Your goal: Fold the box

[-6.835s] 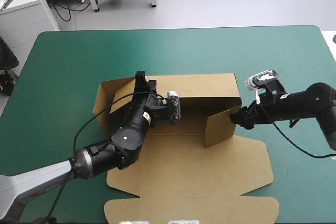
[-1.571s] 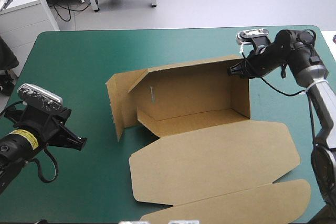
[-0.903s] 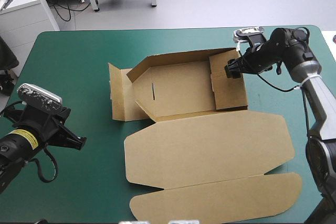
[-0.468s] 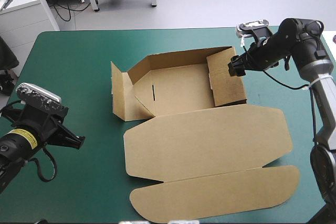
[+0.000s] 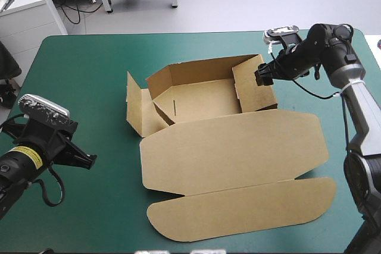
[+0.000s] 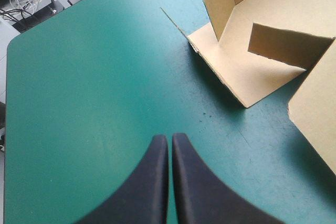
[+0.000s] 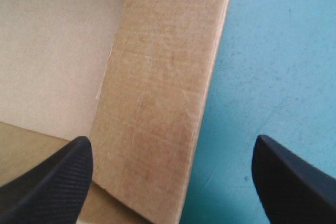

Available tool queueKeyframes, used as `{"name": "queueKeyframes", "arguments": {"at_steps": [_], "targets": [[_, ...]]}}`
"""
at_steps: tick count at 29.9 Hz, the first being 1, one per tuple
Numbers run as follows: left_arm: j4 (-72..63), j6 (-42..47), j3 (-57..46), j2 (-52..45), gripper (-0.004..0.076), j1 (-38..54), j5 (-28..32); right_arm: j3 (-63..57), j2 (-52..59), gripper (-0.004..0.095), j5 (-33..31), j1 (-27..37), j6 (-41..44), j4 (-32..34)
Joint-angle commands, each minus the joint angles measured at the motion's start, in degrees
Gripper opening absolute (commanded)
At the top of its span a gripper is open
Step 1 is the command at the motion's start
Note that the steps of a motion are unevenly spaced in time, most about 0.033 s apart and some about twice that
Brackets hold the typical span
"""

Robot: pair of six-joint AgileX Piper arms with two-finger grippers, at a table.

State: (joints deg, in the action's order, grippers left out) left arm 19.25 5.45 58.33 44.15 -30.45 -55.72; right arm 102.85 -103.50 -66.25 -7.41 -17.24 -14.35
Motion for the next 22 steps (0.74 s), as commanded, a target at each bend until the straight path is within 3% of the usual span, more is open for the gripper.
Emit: {"name": "queueKeyframes", "arguments": {"at_steps": [1,14,17,22], "targets": [[-0.01,0.56,1.25,-0.28,0.0006,0.10,3.47,1.86,1.33,0.0750,5.17,0.39,-0.18,-0.90],[-1.16,1.88,-2.99,-0.28,0.0006,0.10,4.44,1.86,-5.97,0.0734,9.97,0.39,-0.37,-1.71],[-1.16,1.88,-3.30,-0.28,0.0006,0.10,6.34,1.86,-6.80,0.0682,11.57,0.39,-0.37,-3.10],[-1.16,1.88,-3.30,-0.28,0.0006,0.10,8.14,1.86,-7.76,0.0510,11.84,0.39,-0.80,-4.27]]}}
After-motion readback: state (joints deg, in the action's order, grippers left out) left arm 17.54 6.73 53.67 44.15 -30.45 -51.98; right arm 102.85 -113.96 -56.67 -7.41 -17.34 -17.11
